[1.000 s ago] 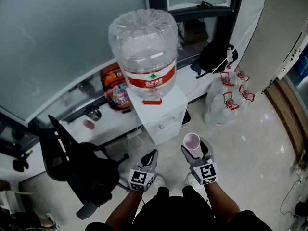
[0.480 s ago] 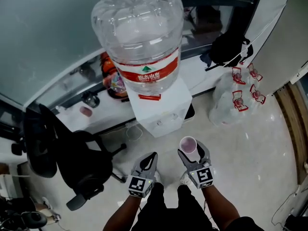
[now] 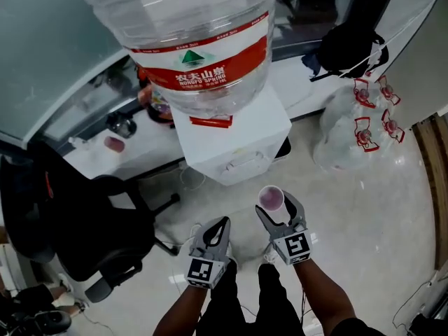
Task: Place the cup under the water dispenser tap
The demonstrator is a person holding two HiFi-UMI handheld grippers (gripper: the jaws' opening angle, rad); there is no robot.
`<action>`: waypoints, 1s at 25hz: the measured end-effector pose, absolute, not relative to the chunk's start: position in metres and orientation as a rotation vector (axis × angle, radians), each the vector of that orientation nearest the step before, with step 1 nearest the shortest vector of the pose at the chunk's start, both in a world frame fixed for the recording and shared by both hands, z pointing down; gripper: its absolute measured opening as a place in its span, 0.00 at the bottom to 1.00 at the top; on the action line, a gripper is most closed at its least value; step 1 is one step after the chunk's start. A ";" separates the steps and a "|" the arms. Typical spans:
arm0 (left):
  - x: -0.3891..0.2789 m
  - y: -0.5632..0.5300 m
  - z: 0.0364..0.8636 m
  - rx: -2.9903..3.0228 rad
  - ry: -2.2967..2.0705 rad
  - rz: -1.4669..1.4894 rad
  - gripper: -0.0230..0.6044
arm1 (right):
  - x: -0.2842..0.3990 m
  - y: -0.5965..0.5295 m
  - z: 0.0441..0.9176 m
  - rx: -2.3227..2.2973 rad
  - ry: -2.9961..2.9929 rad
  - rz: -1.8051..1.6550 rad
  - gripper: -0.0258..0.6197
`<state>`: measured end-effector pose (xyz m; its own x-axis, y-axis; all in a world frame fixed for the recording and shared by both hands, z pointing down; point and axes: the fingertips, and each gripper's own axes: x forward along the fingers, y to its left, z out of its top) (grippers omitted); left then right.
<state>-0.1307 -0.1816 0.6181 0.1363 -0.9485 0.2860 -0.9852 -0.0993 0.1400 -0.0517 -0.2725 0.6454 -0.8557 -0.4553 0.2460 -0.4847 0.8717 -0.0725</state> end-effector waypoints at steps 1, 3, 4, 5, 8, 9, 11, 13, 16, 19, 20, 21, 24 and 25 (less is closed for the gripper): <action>-0.130 -0.184 0.622 2.126 -1.880 0.166 0.06 | -0.053 -0.276 0.651 0.718 -2.822 0.198 0.53; -0.130 -0.189 0.634 2.117 -1.889 0.160 0.06 | -0.056 -0.283 0.665 0.719 -2.808 0.216 0.53; -0.132 -0.191 0.641 2.110 -1.897 0.159 0.06 | -0.057 -0.287 0.672 0.719 -2.789 0.225 0.53; -0.134 -0.194 0.649 2.104 -1.908 0.156 0.06 | -0.058 -0.292 0.677 0.721 -2.768 0.225 0.53; -0.143 -0.198 0.667 2.064 -1.940 0.121 0.06 | -0.066 -0.301 0.684 0.736 -2.773 0.183 0.53; -0.146 -0.198 0.671 2.045 -1.945 0.109 0.06 | -0.070 -0.302 0.689 0.739 -2.800 0.171 0.53; -0.150 -0.196 0.685 2.026 -1.952 0.117 0.06 | -0.075 -0.304 0.703 0.738 -2.814 0.171 0.53; -0.153 -0.199 0.700 2.028 -1.964 0.123 0.06 | -0.079 -0.307 0.717 0.728 -2.813 0.169 0.53; -0.158 -0.210 0.714 2.046 -1.981 0.121 0.06 | -0.088 -0.313 0.736 0.707 -2.832 0.158 0.53; -0.157 -0.216 0.728 2.064 -1.973 0.112 0.06 | -0.094 -0.322 0.756 0.696 -2.825 0.172 0.53; -0.157 -0.217 0.732 2.066 -1.963 0.112 0.06 | -0.096 -0.324 0.761 0.692 -2.823 0.170 0.53; -0.157 -0.218 0.737 2.065 -1.952 0.111 0.06 | -0.100 -0.326 0.766 0.684 -2.820 0.160 0.53; -0.162 -0.216 0.748 2.051 -1.920 0.117 0.06 | -0.110 -0.329 0.780 0.661 -2.790 0.144 0.53; -0.165 -0.215 0.752 2.047 -1.915 0.122 0.06 | -0.113 -0.330 0.786 0.655 -2.777 0.148 0.53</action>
<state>-0.1647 -0.2154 0.7521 0.0908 -0.9537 0.2868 -0.9823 -0.0385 0.1831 -0.1134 -0.3299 0.7864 -0.8568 -0.4223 0.2960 -0.4513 0.8917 -0.0341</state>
